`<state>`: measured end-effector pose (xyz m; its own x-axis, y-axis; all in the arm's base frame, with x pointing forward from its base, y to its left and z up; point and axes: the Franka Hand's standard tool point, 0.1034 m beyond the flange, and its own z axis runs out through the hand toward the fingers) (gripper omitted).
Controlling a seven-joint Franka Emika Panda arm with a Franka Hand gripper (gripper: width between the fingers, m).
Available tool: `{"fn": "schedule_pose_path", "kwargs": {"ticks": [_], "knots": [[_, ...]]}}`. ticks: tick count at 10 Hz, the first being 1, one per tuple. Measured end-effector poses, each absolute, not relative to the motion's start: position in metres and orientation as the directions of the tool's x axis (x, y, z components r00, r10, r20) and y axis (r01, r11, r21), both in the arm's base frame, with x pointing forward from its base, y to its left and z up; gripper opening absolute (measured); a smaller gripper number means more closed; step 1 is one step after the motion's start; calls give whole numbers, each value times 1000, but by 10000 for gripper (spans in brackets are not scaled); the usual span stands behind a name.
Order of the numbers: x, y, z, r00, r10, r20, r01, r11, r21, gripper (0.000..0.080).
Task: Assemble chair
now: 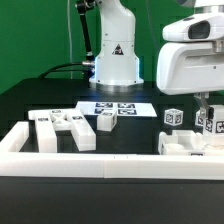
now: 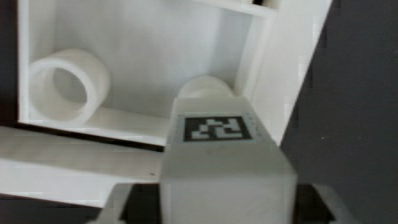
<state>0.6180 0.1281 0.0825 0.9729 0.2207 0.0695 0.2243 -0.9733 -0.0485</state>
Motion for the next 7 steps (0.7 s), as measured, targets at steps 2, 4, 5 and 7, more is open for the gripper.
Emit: {"fn": "schedule_pose_path", "kwargs": {"ticks": [2,4,5,7], "knots": [[618,128,82,997,49,61,52,-997,-62,290],[618,127,82,985,-161,57,-156,-985,-74,291],[618,127,82,958,-283,49,-278,-957,-81,291],[618,126,81,885,-465,34,-461,-883,-90,291]]}}
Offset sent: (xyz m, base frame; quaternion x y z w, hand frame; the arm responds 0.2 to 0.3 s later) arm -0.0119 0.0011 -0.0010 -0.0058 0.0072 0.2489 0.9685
